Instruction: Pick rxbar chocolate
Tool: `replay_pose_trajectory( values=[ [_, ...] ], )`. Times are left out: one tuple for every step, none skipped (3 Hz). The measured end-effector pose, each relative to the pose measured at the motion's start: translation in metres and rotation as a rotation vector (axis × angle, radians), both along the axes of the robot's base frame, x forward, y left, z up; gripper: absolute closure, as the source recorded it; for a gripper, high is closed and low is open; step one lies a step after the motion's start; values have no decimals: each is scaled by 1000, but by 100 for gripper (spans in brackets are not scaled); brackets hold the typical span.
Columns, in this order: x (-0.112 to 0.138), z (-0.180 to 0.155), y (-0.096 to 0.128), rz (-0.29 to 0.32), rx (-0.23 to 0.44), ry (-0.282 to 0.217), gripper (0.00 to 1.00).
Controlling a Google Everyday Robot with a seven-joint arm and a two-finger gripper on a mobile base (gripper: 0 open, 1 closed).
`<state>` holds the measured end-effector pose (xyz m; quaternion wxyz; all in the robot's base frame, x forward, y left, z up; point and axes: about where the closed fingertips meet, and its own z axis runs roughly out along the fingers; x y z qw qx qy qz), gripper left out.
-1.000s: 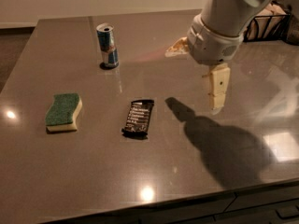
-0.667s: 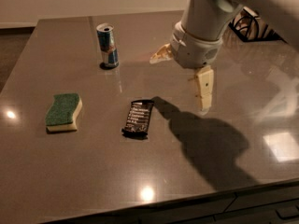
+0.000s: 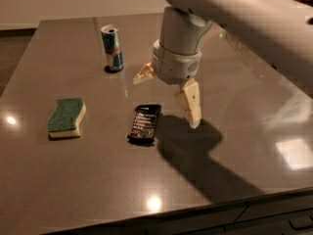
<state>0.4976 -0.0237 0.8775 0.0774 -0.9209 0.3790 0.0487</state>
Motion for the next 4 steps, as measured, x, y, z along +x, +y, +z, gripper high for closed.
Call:
replay_pose_trajectory(
  values=[
    [-18,-11,27,77,-2,30,0],
    [-29,-23,43,123,-16,56,0],
    [-32,-35,51,141,-37,74,0],
    [-30,-42,54,145,-56,84,17]
  ],
)
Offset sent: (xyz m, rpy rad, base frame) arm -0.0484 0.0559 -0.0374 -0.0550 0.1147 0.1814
